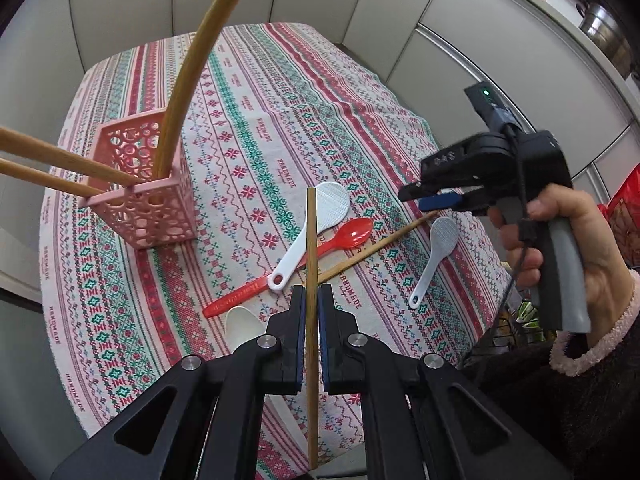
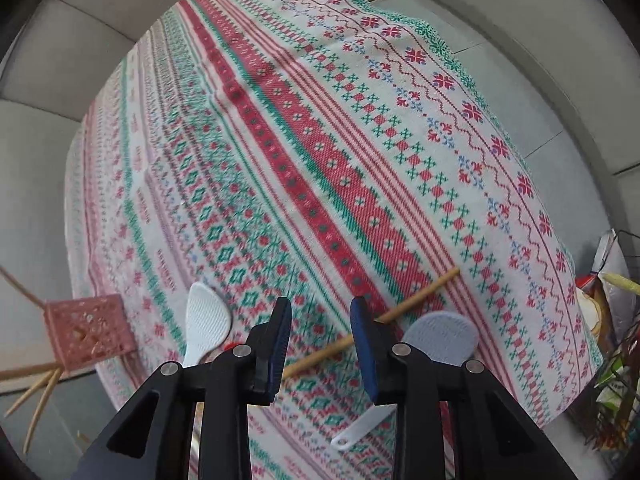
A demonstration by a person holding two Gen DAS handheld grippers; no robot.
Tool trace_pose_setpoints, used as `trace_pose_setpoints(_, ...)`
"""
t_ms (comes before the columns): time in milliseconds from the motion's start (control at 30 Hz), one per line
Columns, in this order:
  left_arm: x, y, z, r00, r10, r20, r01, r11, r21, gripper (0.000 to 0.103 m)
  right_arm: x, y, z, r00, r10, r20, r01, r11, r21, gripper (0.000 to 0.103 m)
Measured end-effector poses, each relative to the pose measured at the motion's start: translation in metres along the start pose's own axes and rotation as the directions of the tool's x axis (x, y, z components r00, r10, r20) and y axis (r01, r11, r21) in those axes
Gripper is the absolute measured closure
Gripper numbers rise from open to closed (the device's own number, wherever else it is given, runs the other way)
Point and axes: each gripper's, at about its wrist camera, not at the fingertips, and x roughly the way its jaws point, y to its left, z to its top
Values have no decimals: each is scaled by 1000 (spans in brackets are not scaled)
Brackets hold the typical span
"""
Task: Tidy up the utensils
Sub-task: 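Close the right gripper on another chopstick and lift it upright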
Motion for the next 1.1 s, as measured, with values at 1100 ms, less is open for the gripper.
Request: trace_pose_setpoints(1100, -14, -2, -3, 999, 17, 47, -16, 1000, -12, 97, 9, -7, 20, 984, -11, 175, 15, 1000, -22, 98)
